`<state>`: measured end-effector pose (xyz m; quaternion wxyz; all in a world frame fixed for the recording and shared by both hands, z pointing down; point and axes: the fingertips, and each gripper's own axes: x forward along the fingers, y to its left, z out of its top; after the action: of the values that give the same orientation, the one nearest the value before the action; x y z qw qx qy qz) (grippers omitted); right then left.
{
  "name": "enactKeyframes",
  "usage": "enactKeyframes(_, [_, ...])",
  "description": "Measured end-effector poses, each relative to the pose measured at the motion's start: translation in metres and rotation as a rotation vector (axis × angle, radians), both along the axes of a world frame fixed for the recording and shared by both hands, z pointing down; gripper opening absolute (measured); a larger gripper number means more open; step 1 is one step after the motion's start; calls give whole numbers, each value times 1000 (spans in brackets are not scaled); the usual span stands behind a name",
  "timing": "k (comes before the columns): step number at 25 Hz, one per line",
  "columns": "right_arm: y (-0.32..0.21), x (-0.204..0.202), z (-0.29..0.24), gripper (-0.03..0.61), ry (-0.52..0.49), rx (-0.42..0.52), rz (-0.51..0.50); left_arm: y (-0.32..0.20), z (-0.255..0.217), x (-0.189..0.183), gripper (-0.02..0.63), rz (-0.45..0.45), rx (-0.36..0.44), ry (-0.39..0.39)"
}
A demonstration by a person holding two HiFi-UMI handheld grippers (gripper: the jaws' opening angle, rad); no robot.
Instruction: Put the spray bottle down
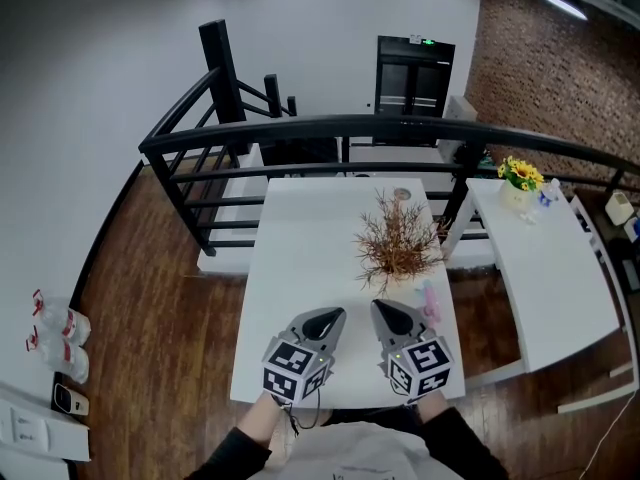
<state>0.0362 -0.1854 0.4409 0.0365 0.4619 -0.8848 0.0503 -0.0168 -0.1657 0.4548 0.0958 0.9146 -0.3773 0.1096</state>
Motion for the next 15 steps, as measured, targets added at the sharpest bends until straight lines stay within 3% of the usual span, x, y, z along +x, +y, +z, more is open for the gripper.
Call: enactKeyframes(15, [1, 4, 2, 0, 7, -4, -8, 1, -2, 4, 0, 5, -3, -2])
